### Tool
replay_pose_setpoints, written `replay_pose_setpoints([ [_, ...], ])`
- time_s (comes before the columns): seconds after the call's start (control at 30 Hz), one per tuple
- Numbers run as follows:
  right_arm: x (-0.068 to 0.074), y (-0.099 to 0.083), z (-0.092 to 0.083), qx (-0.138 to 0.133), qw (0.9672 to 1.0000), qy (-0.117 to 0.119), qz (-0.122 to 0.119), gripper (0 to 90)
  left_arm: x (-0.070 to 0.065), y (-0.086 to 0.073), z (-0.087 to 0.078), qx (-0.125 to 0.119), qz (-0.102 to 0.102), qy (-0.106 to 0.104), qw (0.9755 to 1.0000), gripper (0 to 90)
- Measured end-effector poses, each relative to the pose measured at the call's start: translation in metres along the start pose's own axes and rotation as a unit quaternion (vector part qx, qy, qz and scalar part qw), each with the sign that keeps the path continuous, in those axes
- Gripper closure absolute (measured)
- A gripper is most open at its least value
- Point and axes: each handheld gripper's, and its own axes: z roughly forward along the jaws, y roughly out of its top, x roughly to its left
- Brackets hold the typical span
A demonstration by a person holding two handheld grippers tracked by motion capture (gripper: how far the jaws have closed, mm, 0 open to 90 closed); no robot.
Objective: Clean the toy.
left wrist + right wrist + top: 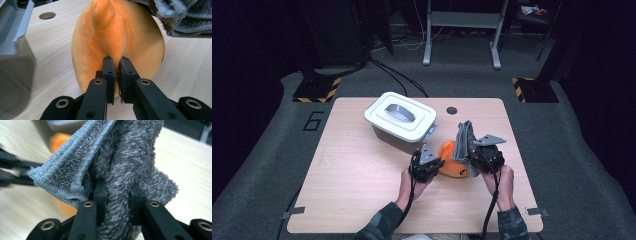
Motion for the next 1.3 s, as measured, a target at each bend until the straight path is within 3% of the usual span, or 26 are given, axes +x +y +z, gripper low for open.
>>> replay_pose_setpoints([
  [0.1, 0.011, 0.007, 0.000, -0.009, 0.9997, 0.014, -0.019, 72.6, -0.003, 0.002, 0.001, -0.001, 0.008, -0.003, 1.0000, 84.3],
  [0.17, 0.017, 0.009, 0.006, 0.004, 0.9995, 0.019, -0.024, 72.5, -0.003, 0.002, 0.001, 0.002, 0.008, -0.001, 1.0000, 84.2],
  [0.23, 0.020, 0.009, 0.013, 0.011, 0.9995, 0.006, -0.029, 72.7, -0.001, 0.000, 0.002, 0.003, 0.003, 0.000, 1.0000, 84.1],
  [0.4, 0.015, 0.005, 0.015, 0.023, 0.9994, 0.000, -0.027, 72.8, 0.000, 0.000, 0.003, 0.003, -0.004, 0.000, 1.0000, 83.6],
  [0.87, -0.012, -0.028, 0.023, 0.064, 0.9976, -0.009, 0.024, 72.9, 0.002, -0.002, 0.005, 0.002, -0.014, 0.001, 0.9999, 82.7],
  [1.3, -0.023, -0.051, 0.042, 0.109, 0.9930, -0.021, 0.041, 73.0, 0.003, -0.003, 0.006, 0.003, -0.017, 0.000, 0.9999, 82.2],
])
